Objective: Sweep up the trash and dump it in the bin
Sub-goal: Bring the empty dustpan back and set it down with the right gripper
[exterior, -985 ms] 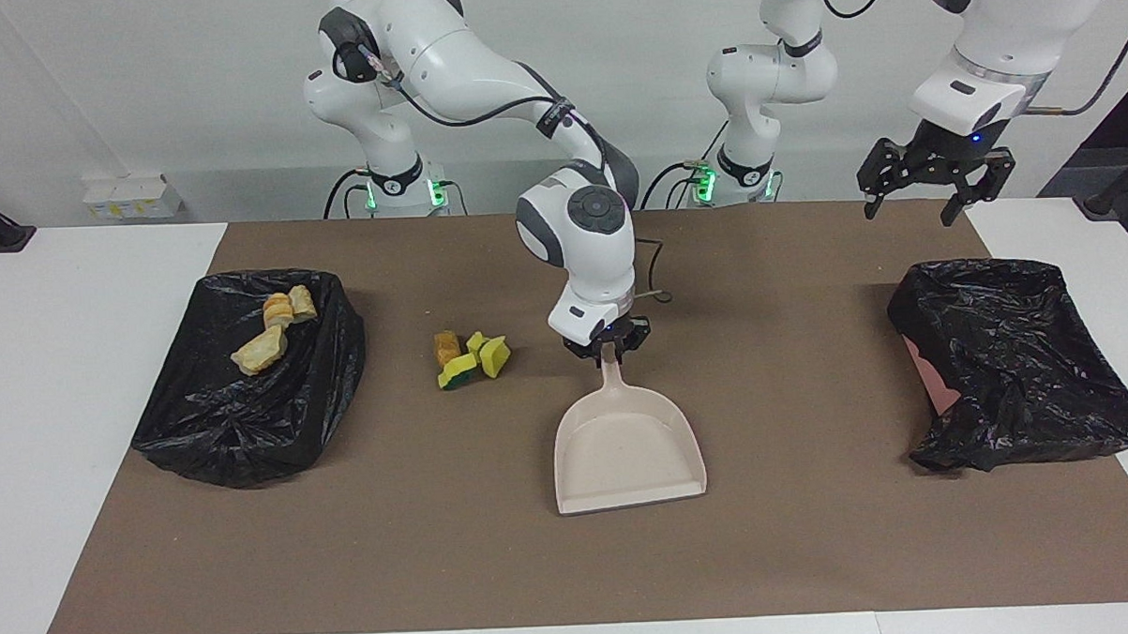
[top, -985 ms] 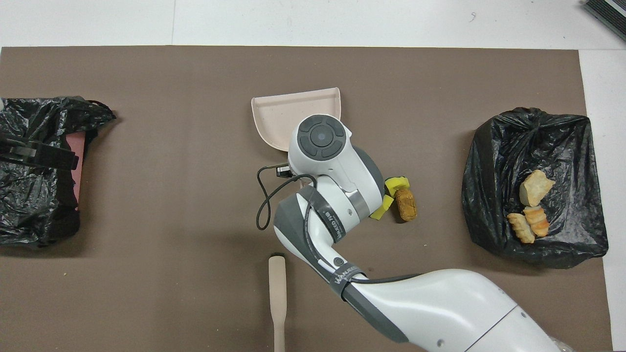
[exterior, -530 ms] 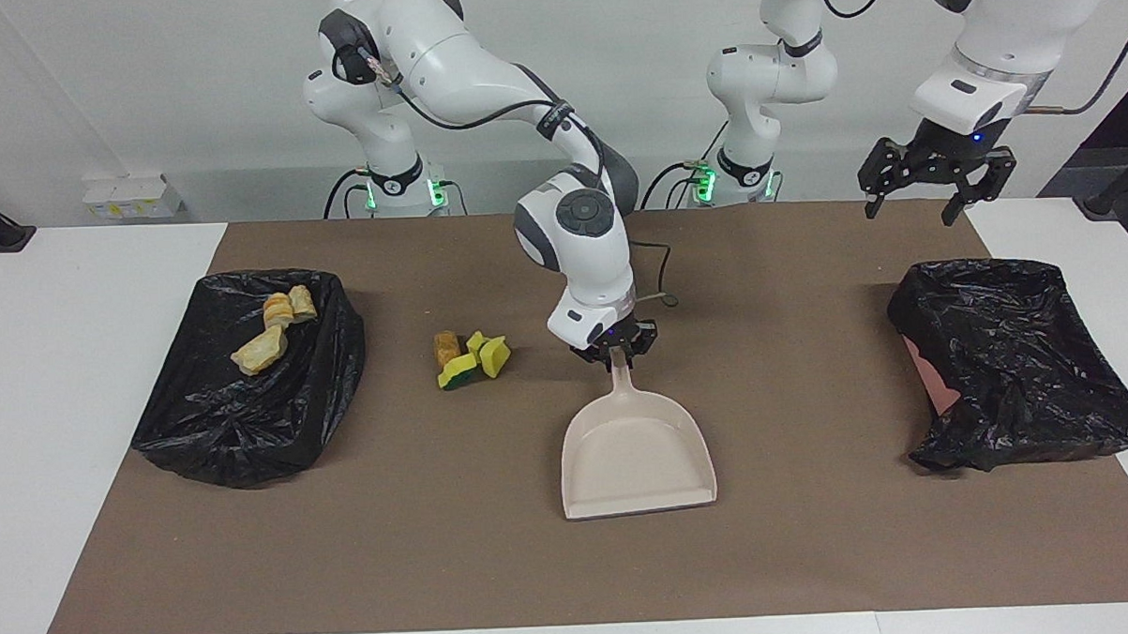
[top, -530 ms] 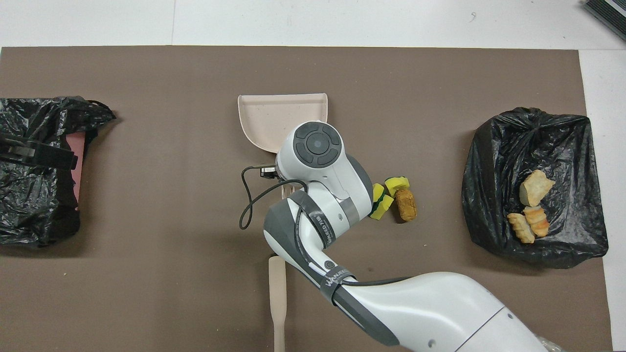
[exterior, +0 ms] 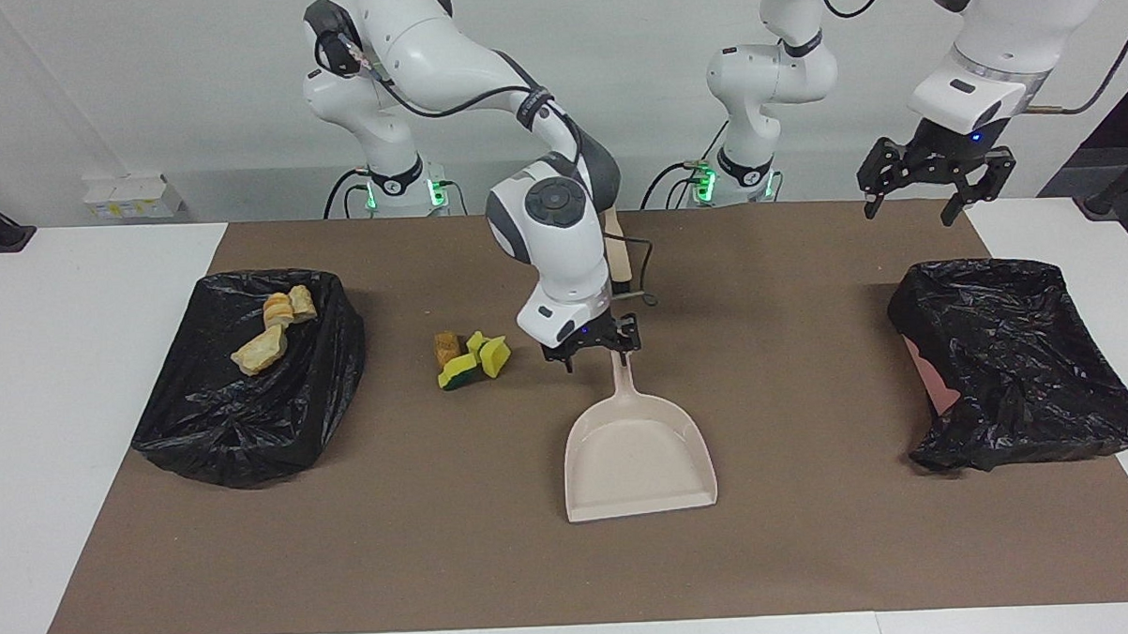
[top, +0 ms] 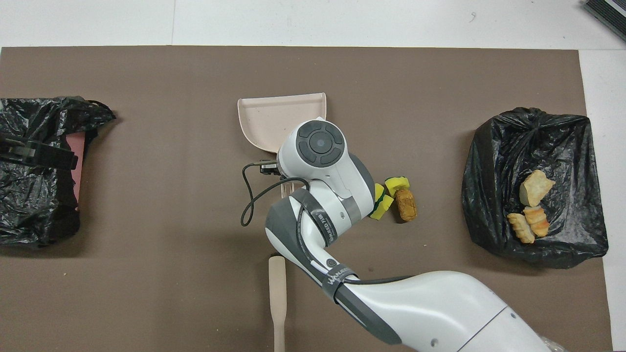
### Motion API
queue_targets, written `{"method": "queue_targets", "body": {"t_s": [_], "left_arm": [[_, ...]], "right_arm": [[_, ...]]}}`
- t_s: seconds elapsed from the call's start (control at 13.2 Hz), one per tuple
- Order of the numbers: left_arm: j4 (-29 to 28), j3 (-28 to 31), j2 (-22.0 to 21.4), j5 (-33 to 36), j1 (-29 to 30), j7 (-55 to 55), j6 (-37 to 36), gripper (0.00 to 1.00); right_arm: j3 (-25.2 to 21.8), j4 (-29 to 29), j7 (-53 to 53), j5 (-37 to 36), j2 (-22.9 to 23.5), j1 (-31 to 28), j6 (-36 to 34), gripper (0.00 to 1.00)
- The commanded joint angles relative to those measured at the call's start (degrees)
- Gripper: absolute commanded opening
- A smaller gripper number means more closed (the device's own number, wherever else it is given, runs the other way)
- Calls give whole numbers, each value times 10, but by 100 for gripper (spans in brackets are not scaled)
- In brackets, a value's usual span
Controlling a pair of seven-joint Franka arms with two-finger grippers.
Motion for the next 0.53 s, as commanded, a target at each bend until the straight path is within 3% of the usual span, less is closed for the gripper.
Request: {"method": "queue_targets", "body": {"t_s": [0.0,0.15,0.3,0.45], "left_arm": [[7,-1,1,-2,2,5,18,100],[8,-1,8,-2,1,4,34,100],[8,-2,15,-1,1,1,55,100],[12,-7,49,-2,-3,-31,78,100]], "right_arm": [[9,-32,-51,7,-87,-26,-109,100],[10,-108,-60,27,-155,-19,-139,100],[10,-206,-49,69,-221,30,-123,100],[10,-313,-9,96,-295,95,-81,100]]}}
